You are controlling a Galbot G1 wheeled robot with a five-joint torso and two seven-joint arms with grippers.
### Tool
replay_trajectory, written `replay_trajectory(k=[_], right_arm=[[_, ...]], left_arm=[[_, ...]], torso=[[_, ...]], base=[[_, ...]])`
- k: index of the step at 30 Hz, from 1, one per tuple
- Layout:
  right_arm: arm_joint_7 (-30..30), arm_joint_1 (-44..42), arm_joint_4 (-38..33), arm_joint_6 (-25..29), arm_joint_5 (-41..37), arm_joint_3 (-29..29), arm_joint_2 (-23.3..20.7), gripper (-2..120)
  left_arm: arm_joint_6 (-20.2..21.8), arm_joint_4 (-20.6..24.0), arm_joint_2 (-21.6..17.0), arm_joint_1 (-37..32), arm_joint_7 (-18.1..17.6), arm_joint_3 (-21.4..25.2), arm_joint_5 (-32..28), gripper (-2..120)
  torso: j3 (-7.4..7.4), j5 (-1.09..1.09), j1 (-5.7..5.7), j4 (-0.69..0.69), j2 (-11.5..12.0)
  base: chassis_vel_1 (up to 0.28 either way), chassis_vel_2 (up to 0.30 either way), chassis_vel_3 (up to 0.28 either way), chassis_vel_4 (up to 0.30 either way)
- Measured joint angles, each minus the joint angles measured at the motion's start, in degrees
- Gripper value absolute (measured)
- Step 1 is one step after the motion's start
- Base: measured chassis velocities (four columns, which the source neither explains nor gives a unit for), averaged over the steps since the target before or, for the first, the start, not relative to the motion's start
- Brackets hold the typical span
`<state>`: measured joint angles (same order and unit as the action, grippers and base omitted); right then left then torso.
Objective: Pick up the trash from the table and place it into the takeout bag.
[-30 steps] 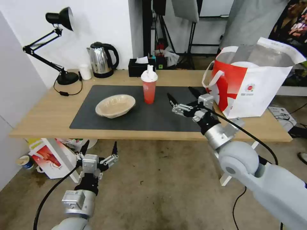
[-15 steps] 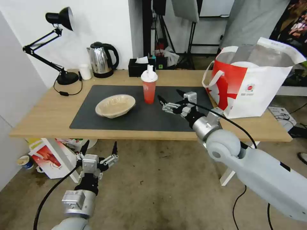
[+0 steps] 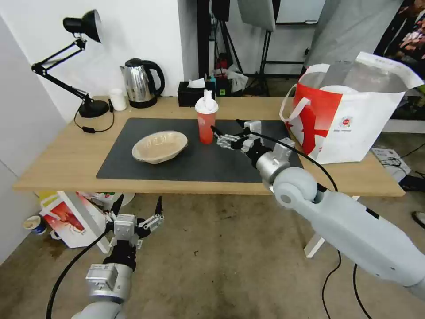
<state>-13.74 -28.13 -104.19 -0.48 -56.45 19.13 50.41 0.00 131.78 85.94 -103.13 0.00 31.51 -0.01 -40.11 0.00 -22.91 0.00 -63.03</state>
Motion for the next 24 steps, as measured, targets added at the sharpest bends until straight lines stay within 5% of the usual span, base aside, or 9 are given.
replay_trajectory(k=[24], right_arm=[[1.74,4.78,11.20,0.07,3.19,4.42,7.14,100]], left_arm=[[0.00,0.00,0.00,0.00,0.00,0.00,0.00,100]], torso=[[0.00,0.00,-0.01,0.01,0.01]], base=[[0.000,0.000,0.000,0.000]])
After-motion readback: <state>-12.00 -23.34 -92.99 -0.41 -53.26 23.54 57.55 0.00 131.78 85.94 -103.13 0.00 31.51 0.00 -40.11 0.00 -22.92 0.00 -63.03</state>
